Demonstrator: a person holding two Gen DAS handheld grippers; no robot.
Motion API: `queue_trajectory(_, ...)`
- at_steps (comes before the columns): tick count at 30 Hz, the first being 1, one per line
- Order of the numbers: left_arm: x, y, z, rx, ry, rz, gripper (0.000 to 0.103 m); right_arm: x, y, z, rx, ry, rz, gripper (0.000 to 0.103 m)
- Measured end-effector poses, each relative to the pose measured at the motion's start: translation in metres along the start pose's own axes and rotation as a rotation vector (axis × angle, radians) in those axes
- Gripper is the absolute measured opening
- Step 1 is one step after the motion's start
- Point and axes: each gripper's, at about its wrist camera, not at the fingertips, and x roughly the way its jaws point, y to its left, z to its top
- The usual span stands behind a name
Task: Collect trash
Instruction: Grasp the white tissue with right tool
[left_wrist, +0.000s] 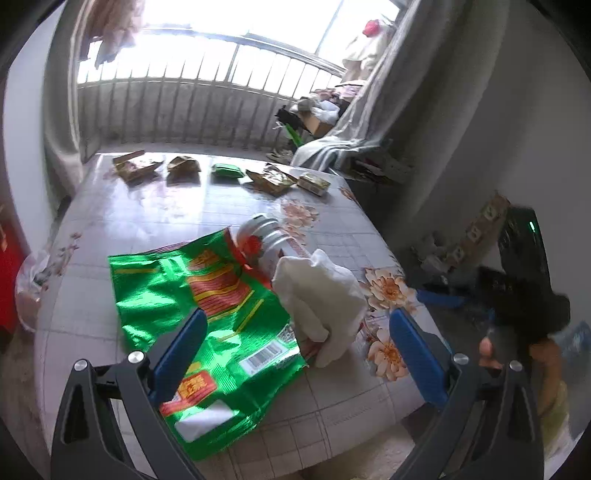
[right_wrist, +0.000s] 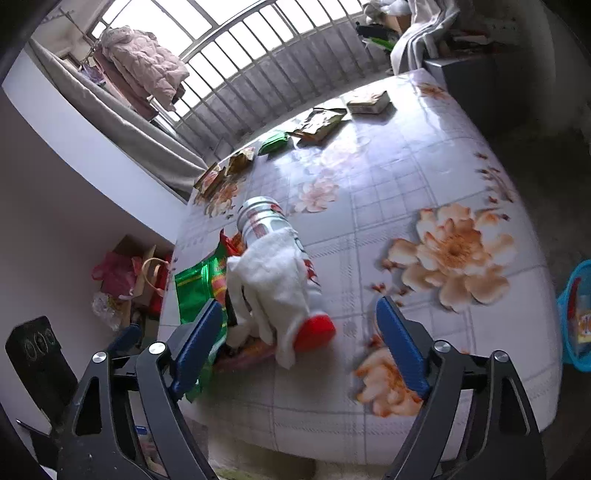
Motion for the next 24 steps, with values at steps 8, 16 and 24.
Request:
queue_trajectory(8, 0.019, -0.002, -0.002, 0.044, 0.033, -0.062, 0.072, 0.036, 0.015, 0.008, -0.042, 0.058, -0.030, 0.061)
queue_trajectory(16, 0.042, 0.010, -0.013, -0.004, 0.126, -0.097, 0.045, 0.061, 0.019, 0.009, -0.073, 0.099, -0.061, 0.037)
queue_trajectory(24, 0.055, 0.019, -0.014, -0.025, 0.166, -0.092, 0.036, 0.058, 0.013, 0.011, -0.030, 0.093, 0.001, 0.007)
